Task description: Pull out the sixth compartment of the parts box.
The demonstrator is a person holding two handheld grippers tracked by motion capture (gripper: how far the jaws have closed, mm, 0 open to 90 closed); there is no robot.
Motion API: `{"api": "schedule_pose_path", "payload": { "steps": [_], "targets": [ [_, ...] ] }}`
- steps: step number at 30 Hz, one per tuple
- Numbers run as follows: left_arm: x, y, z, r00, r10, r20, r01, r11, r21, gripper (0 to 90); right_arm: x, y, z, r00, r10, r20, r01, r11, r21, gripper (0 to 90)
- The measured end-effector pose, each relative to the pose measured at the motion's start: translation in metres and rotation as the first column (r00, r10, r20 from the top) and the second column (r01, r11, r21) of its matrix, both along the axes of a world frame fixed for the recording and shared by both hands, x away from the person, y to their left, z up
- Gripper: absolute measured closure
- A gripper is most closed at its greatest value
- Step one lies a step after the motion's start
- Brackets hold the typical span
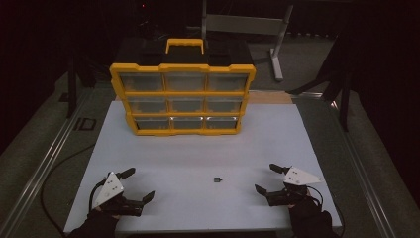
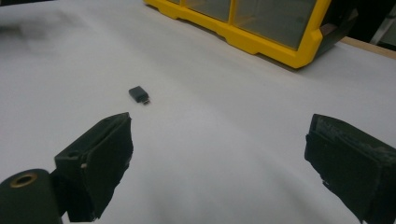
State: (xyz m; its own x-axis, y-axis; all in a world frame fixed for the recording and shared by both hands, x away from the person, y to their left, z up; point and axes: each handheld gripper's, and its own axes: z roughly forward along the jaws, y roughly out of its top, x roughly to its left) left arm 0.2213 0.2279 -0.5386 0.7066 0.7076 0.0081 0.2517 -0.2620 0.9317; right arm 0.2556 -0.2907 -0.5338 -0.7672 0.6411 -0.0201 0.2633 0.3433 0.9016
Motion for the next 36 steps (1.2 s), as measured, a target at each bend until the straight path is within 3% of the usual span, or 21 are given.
{"api": "schedule_pose_path", "payload": {
  "steps": [6, 21, 36],
  "targets": [
    [-0.001, 0.001, 0.0, 1.0, 0.006, 0.006, -0.006, 0.9999, 0.009, 0.0, -0.003, 0.0, 0.0, 0.9999, 0.005, 0.016, -0.005, 1.0, -0.003, 7.9],
    [-0.003, 0.002, 0.001, 0.9999, 0.007, 0.015, -0.007, 1.0, 0.002, 0.0, -0.005, 0.004, 0.003, 0.9992, 0.039, 0.001, -0.039, 0.999, -0.01, 7.9],
    [-0.005, 0.003, 0.002, 0.9999, 0.0, 0.014, 0.0, 1.0, -0.005, 0.0, -0.009, 0.007, 0.024, 0.9973, 0.07, 0.025, -0.069, 0.997, -0.022, 7.9]
  ]
}}
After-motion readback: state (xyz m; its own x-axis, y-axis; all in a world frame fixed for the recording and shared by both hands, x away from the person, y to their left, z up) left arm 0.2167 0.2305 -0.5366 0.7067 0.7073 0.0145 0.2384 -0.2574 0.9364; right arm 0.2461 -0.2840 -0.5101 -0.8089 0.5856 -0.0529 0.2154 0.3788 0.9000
